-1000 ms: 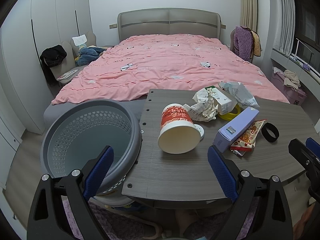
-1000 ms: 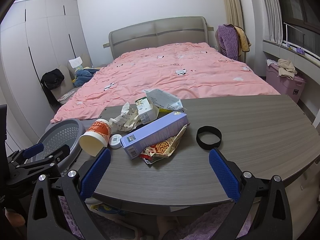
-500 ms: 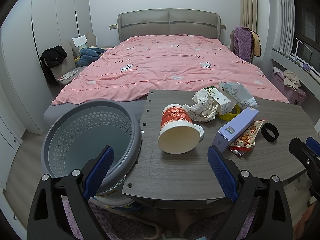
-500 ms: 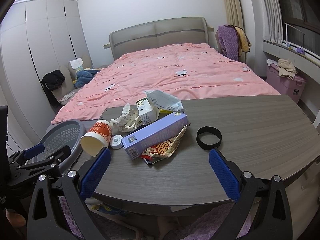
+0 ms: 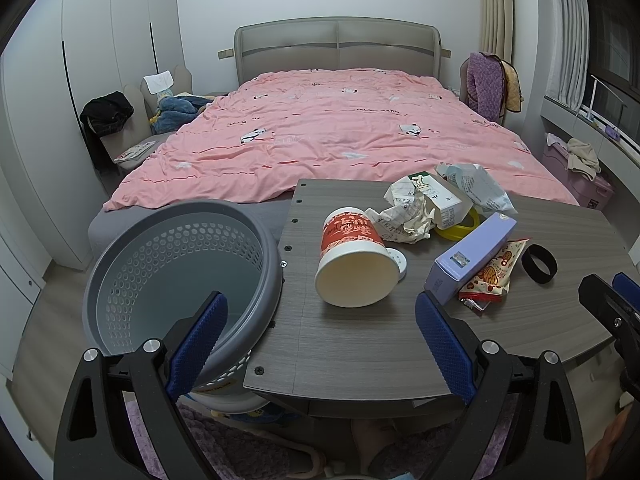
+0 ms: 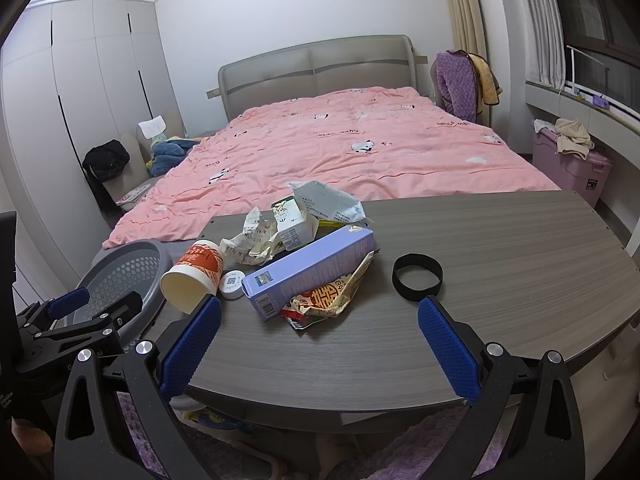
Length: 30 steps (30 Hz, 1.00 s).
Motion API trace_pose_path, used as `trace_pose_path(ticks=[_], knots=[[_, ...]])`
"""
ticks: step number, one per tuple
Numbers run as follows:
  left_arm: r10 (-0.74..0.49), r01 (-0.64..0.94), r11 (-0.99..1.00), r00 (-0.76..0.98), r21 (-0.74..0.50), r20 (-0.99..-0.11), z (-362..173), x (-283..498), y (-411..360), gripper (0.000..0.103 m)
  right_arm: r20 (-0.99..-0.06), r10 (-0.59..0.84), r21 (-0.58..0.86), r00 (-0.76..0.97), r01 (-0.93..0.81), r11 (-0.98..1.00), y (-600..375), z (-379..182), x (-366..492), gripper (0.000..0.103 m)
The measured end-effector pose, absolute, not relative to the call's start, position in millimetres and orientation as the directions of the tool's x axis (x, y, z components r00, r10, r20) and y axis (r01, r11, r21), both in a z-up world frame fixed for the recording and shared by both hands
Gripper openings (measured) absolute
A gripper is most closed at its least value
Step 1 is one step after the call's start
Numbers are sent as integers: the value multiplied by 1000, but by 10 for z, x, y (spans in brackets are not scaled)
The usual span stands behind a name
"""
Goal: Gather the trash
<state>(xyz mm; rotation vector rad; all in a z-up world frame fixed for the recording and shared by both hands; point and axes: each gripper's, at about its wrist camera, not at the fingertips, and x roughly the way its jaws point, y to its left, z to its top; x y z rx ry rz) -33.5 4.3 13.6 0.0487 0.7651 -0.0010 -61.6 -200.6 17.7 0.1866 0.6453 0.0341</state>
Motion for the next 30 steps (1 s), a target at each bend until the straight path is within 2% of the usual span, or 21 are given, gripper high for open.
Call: trace_pose_path(ticks=[14,21,30], knots=[[22,-1,1000,689,29,-725,-12,-231,151,91,-604,139,231,785,6,973,-2101,-6,-545,97],[-13,38,999,684,18,-729,37,56,108,91,-589,99,216,802,39,976,-2259,-65,-531,97],[-99,112,993,561,-44,-822,-36,752,-53,91,-603,108,253,791,61,966,-2447,-208,-393,97]])
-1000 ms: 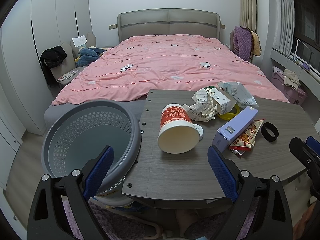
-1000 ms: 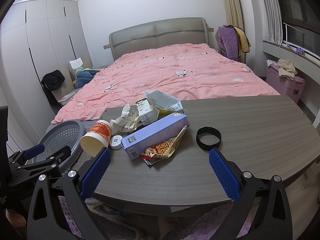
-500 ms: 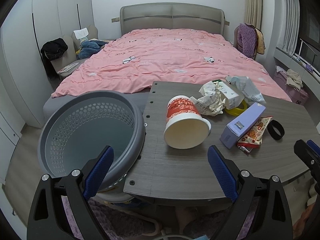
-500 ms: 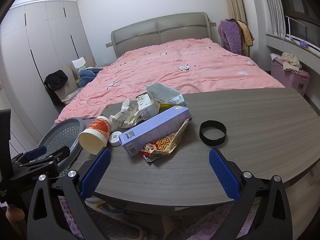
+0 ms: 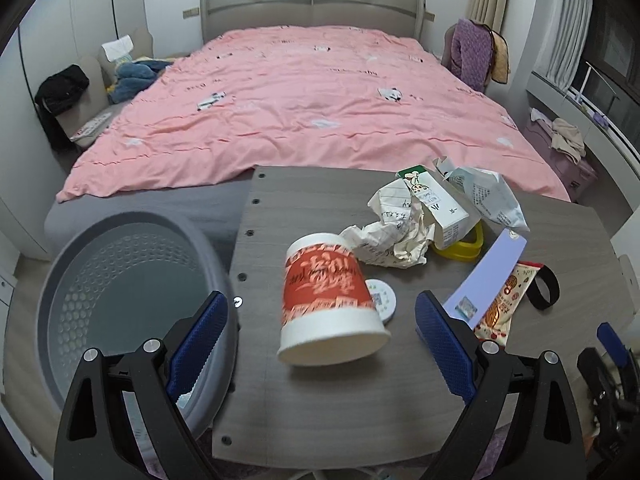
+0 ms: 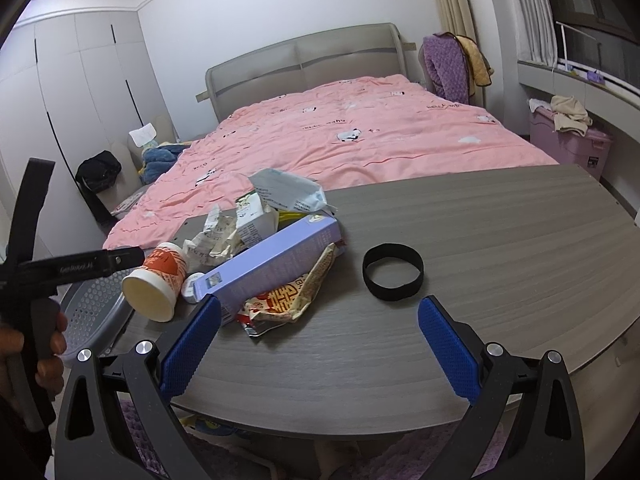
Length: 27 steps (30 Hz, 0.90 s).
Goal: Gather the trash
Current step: 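Reach the left gripper to the red-and-white paper cup and grasp it, then lift the paper cup with the left gripper while the right gripper grasps the black band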
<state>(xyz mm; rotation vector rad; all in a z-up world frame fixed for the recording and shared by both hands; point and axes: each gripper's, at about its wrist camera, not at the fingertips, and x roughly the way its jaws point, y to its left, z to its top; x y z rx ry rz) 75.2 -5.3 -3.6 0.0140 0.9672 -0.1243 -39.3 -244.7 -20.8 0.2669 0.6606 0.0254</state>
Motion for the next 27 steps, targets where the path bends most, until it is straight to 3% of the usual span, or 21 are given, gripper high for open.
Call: trace_pose_path(ticks=[5,16,18,20,27], knots=[[-118,86,992,466,-88,-877,-225,1050,-33,91,-609,105,274,787,84,958,-2558,-275,-358,97],[-82,71,996,397,-58,-914,-517,1163,-35,90,-618,108,295,778,102,950,-2657,-380,-305,97],[-89,72,995,393,-66,-915,-538,1162,-27,84,-619,111,298,777,102,949,-2664,-383,-309,97],[-105,79,994,381,-80,-919,-561,1163,-25,64,-621,110,299,776,104,949,-2660,-386,-310,97],[-127,72,992,412,-107,-902,-523,1057,19,63,-626,111,300,772,108,948,-2665,-393,-307,97]])
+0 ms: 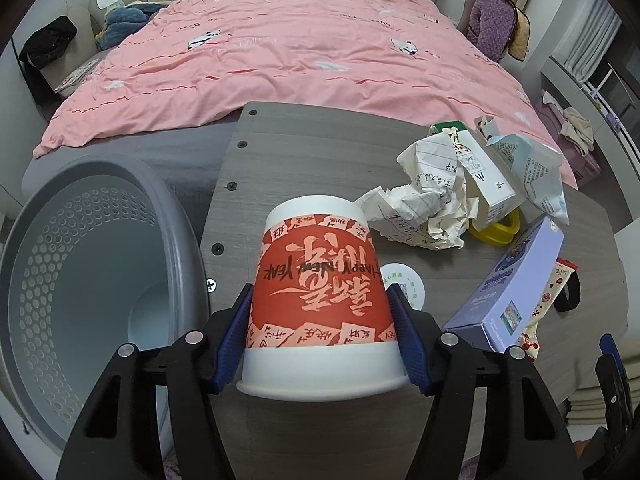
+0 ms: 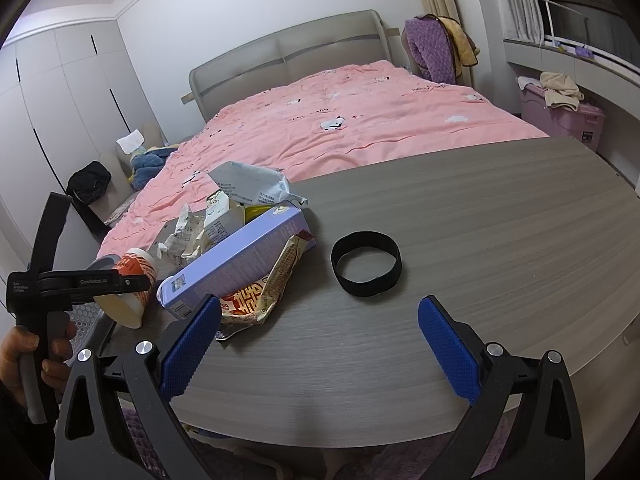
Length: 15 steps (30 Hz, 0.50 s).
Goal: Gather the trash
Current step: 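Lift the paper cup with the left gripper while the right gripper grasps the black band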
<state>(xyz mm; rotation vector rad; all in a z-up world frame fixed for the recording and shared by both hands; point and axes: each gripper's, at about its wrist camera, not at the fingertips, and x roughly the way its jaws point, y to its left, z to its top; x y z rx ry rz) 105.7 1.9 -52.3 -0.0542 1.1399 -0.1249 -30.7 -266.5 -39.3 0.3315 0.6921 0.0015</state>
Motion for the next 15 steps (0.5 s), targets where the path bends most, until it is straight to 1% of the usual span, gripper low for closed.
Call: trace_pose_path(ticks=[5,9,15], knots=[[-94,53,996,496,-78,-863,-384,792,38,63,-635,89,286,767,127,950,-2747,-410,-277,97],[-52,43,999,568,-34,-821,-277,543,3,63,-675,36,228,737,162,960,-2834,-488,-151,97],[-49,74,997,620,-4,-783,-161,344,-122,63,-720,0,156,694,162,974,-2886,-602,109,97]])
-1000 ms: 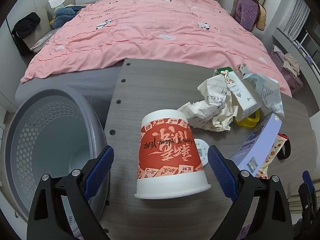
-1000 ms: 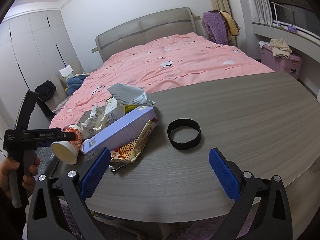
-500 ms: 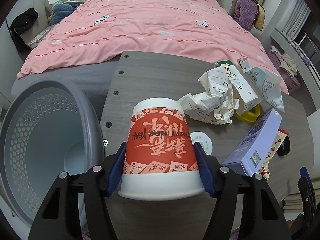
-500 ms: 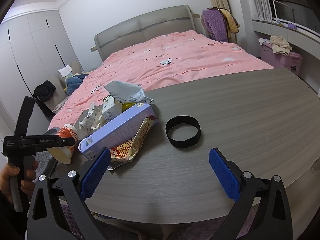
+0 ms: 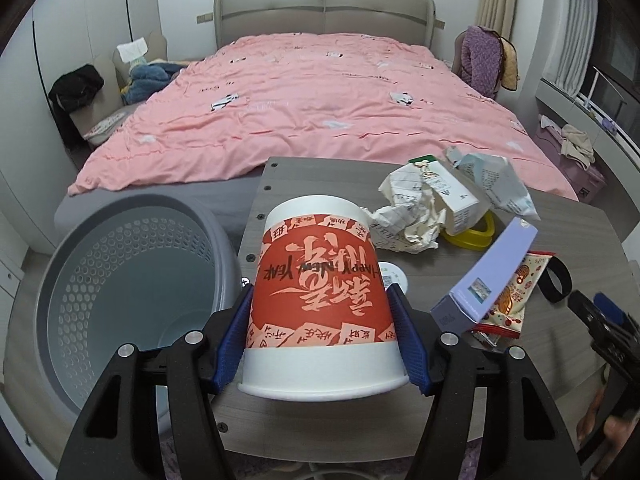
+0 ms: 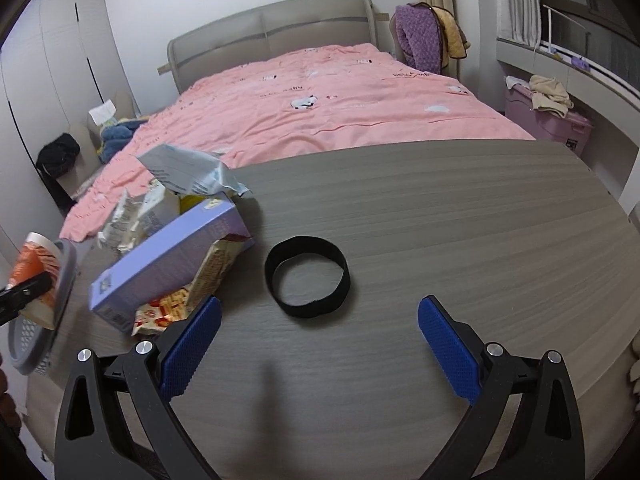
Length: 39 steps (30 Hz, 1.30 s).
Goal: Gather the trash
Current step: 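Lift the paper cup with the left gripper while the right gripper grasps the black band, then carry the cup and band over the grey basket and open both grippers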
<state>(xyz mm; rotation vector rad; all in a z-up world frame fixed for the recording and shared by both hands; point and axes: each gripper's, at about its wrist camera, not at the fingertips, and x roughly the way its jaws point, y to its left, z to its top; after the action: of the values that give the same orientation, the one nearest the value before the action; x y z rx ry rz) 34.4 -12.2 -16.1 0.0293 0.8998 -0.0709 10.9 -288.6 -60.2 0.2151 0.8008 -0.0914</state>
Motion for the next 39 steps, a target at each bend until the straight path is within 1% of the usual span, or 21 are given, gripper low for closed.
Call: trace_pose_path(ticks=[4,9,10,12,13,15,16,17,18,20,22,25,31,33,36,39], knots=[[-50,94,995,634,14,-772,-123,279,-202,63,-748,-39,105,663,176,979,-2893,-681,256,97],[-58,104,994,635,12,-770,-134,279,-227,63,-776,-56,60,628,162,985,-2860,-745,383,96],[-58,105,994,635,12,-771,-140,284,-226,63,-778,-60,50,626,156,986,-2849,-758,400,95],[-60,106,994,633,10,-771,-143,287,-228,63,-783,-59,43,619,148,988,-2838,-784,435,89],[-60,106,994,633,10,-772,-146,288,-227,63,-788,-55,44,613,145,988,-2839,-798,462,82],[-61,106,994,633,9,-771,-147,286,-227,63,-786,-56,37,616,137,990,-2826,-804,478,75],[-59,105,994,633,10,-772,-148,287,-228,63,-783,-50,39,620,129,991,-2822,-795,472,67],[-58,103,995,633,10,-772,-148,287,-228,63,-782,-45,42,622,125,991,-2813,-791,474,54],[-59,102,995,632,8,-773,-155,294,-226,63,-780,-43,44,624,123,991,-2813,-782,465,49],[-61,99,995,630,2,-774,-166,308,-201,63,-780,-30,58,625,120,991,-2830,-775,448,28],[-65,100,995,629,-2,-775,-179,304,-191,63,-777,-16,80,629,123,989,-2840,-758,410,22],[-71,99,995,628,-12,-775,-181,315,-156,63,-765,-3,110,644,135,985,-2864,-677,318,21],[-70,87,996,652,-17,-755,-147,296,-9,63,-740,11,120,673,115,986,-2682,-379,132,20],[-36,59,998,676,6,-736,-114,294,112,63,-724,32,126,689,86,988,-2532,-245,64,20],[-6,16,1000,694,7,-720,-65,312,336,63,-696,83,143,713,25,989,-2254,-70,7,20],[39,-35,999,704,20,-709,-37,318,631,63,-674,156,159,722,-64,985,-1891,69,41,20]])
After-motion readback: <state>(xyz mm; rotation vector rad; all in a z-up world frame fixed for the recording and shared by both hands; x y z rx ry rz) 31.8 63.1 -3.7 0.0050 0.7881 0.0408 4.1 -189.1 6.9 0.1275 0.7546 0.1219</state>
